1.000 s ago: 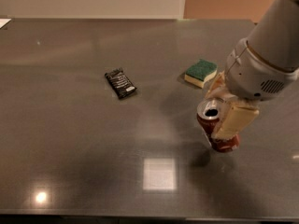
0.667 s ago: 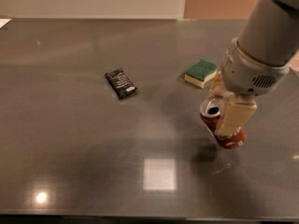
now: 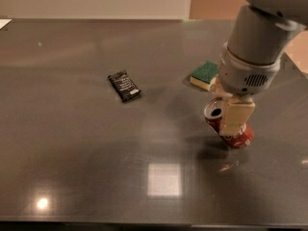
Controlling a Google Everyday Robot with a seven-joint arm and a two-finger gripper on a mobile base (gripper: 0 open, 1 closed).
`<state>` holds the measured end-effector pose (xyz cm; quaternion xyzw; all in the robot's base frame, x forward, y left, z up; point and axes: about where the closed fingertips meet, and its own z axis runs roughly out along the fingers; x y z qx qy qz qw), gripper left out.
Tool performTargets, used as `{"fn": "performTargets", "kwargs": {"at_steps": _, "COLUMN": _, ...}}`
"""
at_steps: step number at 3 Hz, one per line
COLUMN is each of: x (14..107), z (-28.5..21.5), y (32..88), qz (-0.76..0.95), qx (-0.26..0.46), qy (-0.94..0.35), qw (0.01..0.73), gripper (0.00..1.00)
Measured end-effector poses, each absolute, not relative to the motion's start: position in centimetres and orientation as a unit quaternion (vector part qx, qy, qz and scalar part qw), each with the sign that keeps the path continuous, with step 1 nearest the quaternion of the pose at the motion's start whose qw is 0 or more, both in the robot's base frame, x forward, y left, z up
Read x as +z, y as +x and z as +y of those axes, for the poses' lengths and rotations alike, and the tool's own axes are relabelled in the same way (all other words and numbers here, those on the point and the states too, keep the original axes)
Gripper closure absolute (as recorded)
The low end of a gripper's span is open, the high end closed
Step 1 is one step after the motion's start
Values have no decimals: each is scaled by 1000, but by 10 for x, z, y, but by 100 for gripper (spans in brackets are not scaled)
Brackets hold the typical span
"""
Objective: Knock coke can over
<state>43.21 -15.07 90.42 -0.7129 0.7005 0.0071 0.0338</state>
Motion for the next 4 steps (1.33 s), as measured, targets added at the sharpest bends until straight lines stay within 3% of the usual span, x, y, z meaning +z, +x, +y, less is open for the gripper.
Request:
{"fn": "performTargets", "kwargs": {"at_steps": 2, "x": 887, "z": -143, "y": 442, "qz": 692, "qx": 2, "qy": -722, "qw": 6, "gripper": 12}}
{"fn": "performTargets", "kwargs": {"at_steps": 3, "x": 880, "z": -135, "y": 445, "qz": 687, "qx": 6, "qy": -727, "qw": 2, "gripper": 0}}
{"fn": "performTargets", "kwargs": {"at_steps": 4, "x": 880, "z": -135, "y": 445, "qz": 687, "qx": 6, "qy": -727, "qw": 2, "gripper": 0}}
